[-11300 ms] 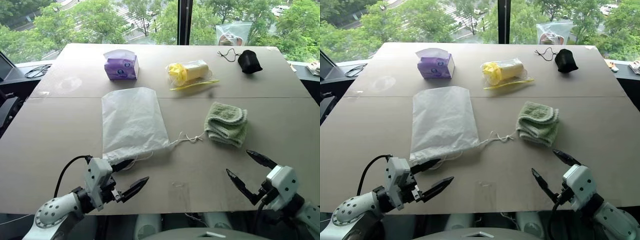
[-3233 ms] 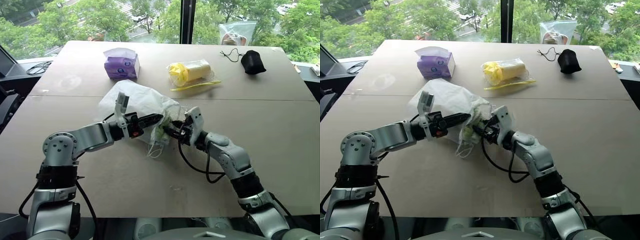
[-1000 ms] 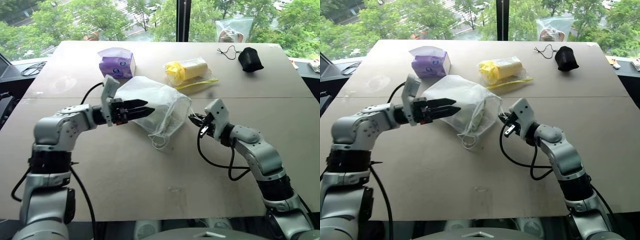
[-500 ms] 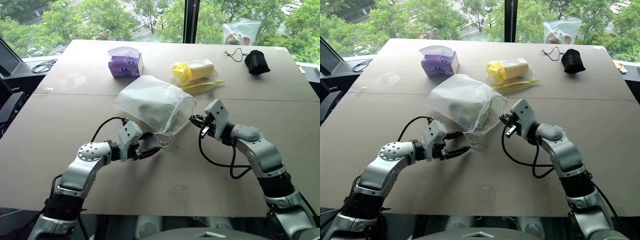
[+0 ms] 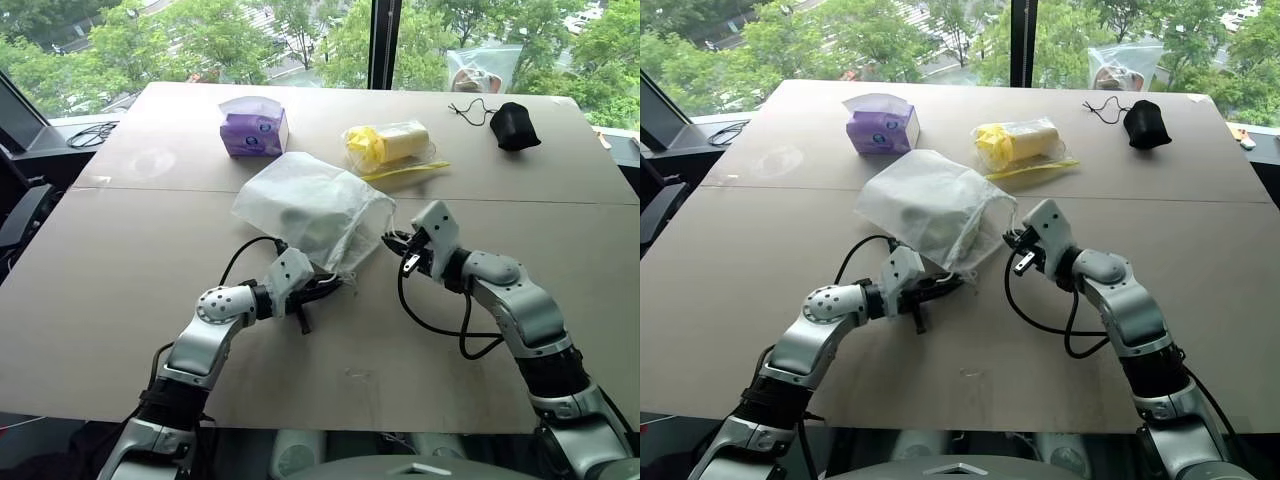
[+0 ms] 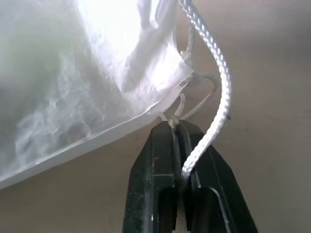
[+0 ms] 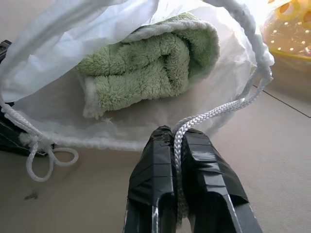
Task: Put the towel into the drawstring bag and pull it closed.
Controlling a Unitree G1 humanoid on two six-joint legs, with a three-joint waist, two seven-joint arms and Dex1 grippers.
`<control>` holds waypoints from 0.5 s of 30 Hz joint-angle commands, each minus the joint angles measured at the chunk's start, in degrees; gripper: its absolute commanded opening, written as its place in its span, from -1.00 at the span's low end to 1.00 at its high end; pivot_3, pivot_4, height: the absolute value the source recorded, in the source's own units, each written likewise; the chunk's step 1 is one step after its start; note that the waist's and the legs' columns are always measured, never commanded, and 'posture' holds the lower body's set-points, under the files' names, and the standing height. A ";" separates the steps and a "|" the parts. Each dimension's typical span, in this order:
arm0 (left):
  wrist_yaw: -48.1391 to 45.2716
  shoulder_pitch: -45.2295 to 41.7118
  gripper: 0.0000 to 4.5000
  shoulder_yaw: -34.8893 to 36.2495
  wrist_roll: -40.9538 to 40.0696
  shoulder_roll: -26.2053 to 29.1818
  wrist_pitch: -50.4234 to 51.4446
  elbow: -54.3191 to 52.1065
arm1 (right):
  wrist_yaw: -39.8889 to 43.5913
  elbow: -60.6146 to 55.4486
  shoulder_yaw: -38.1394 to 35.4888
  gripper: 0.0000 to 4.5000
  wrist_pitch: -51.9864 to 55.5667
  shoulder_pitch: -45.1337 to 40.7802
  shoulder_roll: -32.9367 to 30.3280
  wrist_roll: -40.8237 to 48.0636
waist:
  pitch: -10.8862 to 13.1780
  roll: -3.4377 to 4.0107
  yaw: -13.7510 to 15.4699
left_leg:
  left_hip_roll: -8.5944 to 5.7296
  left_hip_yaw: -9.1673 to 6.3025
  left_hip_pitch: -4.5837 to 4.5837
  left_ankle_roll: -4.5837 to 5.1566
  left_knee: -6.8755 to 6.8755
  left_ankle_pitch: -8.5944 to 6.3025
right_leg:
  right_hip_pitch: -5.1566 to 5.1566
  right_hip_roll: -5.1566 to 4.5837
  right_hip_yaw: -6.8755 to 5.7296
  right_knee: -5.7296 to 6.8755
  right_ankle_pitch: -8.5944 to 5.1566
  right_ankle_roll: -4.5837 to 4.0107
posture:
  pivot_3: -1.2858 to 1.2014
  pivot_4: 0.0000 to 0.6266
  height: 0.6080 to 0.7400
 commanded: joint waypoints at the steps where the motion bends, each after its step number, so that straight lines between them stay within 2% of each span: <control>1: 4.64 1.74 -0.95 6.60 -0.25 0.42 -4.15 -1.62 | -2.90 -2.62 -3.87 -1.00 -4.05 -1.78 0.22 -0.71 | 0.01 0.00 -0.16 | 0.02 0.00 -0.02 0.00 0.00 0.00 | -0.02 0.01 0.00 0.00 0.00 0.00 | 0.03 -0.52 1.00; 4: 7.90 2.08 -0.95 10.38 2.94 2.51 -10.94 -3.51 | -5.12 -2.04 -6.10 -1.00 -6.89 -4.33 -0.49 -2.13 | 0.07 -0.02 -0.36 | 0.06 0.01 -0.08 0.00 0.00 0.00 | -0.11 0.07 0.02 0.03 0.00 0.00 | 0.03 -0.52 1.00; 7: 10.30 -1.20 -0.95 14.05 3.71 4.41 -14.18 -3.82 | -6.73 -1.64 -9.42 -1.00 -8.28 -8.28 -0.98 -1.90 | 0.09 0.00 -0.21 | 0.07 0.02 -0.07 -0.01 -0.04 0.00 | -0.14 0.11 0.02 0.07 0.00 0.00 | 0.03 -0.52 1.00; 11: 16.93 -19.66 -0.95 22.15 2.13 9.51 -11.39 1.53 | -3.93 -2.52 -14.60 -1.00 -6.80 -18.36 -7.37 -0.18 | 0.34 -0.11 0.35 | 0.06 0.01 -0.38 -0.01 0.20 0.01 | -0.26 0.08 -0.26 0.16 0.01 0.00 | 0.03 -0.52 1.00; 15: 20.51 -33.24 -0.95 24.02 4.55 13.99 -11.42 11.37 | -1.81 -0.14 -17.41 -1.00 -5.96 -26.10 -14.78 0.09 | 0.28 -0.06 0.00 | -0.01 0.01 -0.82 0.06 0.34 -0.03 | -0.50 0.08 -0.29 0.11 0.01 0.01 | 0.03 -0.52 1.00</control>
